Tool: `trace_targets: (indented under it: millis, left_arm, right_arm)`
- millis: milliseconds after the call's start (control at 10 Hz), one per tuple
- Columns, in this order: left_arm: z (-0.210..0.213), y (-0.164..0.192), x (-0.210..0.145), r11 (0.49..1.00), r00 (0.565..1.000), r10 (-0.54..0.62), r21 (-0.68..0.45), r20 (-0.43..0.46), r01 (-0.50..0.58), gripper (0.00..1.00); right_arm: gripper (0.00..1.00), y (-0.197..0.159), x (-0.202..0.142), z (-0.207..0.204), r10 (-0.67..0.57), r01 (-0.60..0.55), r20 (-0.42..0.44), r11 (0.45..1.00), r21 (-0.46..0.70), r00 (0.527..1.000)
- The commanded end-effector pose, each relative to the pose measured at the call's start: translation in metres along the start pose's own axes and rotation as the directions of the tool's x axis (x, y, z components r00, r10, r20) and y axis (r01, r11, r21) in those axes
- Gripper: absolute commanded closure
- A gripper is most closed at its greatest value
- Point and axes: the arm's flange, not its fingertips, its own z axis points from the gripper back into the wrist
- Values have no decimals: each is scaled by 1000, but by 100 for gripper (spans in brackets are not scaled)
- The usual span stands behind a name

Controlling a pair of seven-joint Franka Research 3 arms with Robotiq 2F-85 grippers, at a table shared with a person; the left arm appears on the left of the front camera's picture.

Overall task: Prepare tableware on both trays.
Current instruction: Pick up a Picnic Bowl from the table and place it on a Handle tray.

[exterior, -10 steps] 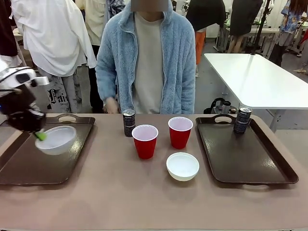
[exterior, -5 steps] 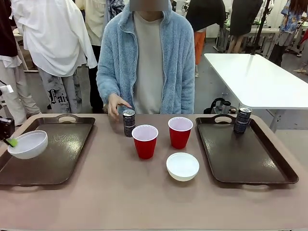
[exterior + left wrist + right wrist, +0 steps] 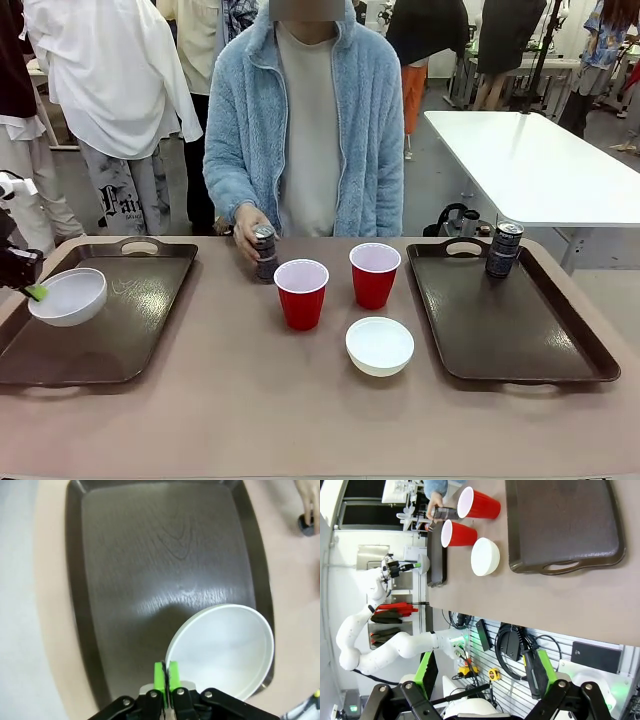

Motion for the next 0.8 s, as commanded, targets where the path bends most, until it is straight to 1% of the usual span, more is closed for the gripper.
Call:
trace_targets:
  millis: [0,100,200,300,400,500,600,700]
  left_arm:
    - [-28,-16,-13,999,1000,10,51,27,-11,100]
    - [-32,-19,-5,997,1000,5,74,18,-6,100]
    - [-44,-25,-5,997,1000,6,82,-11,-6,100]
    - [-44,-28,-6,997,1000,1,76,-19,1,100]
    - [-30,-30,-17,998,999,-10,69,-41,13,100]
    - [16,-28,-56,995,991,-84,49,-106,90,100]
    - [48,-25,-95,986,979,-164,-39,-119,160,100]
    - [57,-15,-104,981,974,-179,-100,-141,166,100]
  right_arm:
    - [0,0,1,-1,-1,1,-4,1000,-1,1000]
    - [0,0,1,-1,-1,1,-4,1000,-1,1000]
    - [0,0,1,-1,-1,1,-4,1000,-1,1000]
    - [0,0,1,-1,-1,1,-4,1000,-1,1000]
    - [0,0,1,-1,-1,1,-4,1000,-1,1000]
    - [0,0,1,-1,-1,1,-4,1000,-1,1000]
    - [0,0,1,-1,-1,1,-4,1000,-1,1000]
    - [0,0,1,-1,-1,1,-4,1000,-1,1000]
